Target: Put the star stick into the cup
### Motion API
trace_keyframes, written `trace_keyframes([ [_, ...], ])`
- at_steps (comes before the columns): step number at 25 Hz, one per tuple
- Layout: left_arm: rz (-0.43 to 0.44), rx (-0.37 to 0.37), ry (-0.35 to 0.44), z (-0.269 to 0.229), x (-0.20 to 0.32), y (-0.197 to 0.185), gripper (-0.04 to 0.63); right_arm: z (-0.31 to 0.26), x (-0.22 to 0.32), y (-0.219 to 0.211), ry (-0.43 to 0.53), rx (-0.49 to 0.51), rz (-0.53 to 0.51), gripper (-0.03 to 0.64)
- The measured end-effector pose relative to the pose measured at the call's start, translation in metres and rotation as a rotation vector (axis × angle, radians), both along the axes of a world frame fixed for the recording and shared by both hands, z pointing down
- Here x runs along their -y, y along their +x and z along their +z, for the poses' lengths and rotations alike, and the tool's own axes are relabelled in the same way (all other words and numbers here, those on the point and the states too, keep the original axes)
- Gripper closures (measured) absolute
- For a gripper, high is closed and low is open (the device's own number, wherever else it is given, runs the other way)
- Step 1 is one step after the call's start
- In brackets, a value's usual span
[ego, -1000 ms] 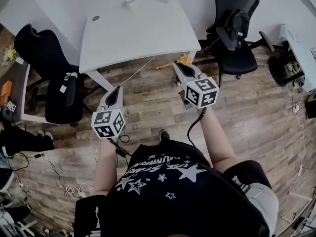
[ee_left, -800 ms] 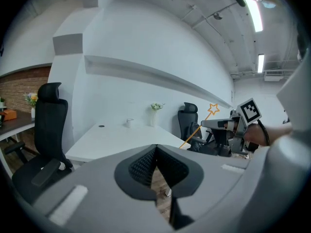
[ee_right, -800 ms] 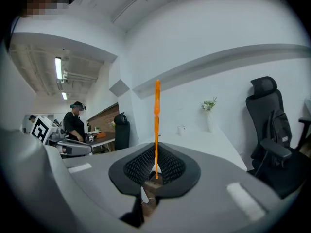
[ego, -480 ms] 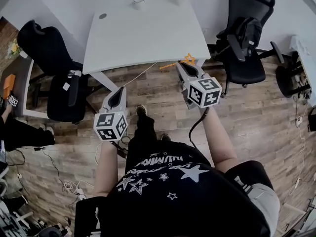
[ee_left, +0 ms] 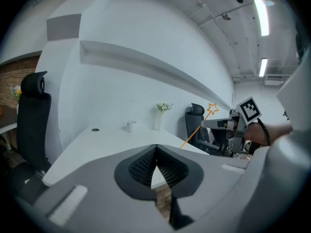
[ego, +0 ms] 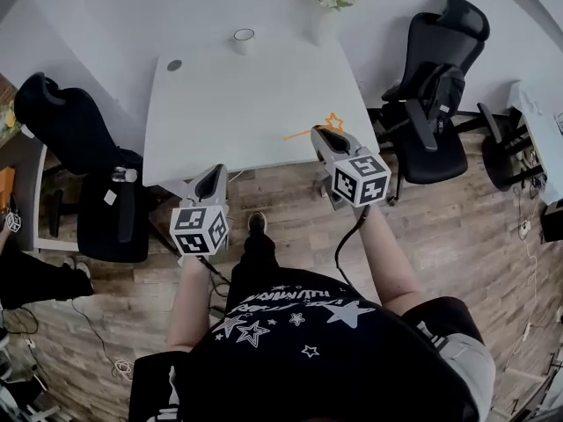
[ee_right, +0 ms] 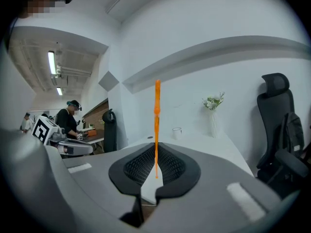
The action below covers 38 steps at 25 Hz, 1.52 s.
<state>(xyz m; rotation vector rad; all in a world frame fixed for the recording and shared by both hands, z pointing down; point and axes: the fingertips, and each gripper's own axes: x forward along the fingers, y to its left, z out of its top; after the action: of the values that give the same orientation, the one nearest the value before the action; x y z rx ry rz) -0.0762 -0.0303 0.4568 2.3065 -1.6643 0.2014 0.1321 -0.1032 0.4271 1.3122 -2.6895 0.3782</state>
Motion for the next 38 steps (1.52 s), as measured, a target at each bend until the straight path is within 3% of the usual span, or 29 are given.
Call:
trace_keyframes([
  [11,0.045,-0.008,0.004,-0.012,0.142,-0.035,0.592,-0.009,0.129,-0.038,-0.009,0.000,0.050,0.584],
  [38,0.128,-0.023,0.036,-0.031,0.361,-0.107,0.592,-0.052,0.354,-0.119,0.069,-0.025,0.124,0.584],
])
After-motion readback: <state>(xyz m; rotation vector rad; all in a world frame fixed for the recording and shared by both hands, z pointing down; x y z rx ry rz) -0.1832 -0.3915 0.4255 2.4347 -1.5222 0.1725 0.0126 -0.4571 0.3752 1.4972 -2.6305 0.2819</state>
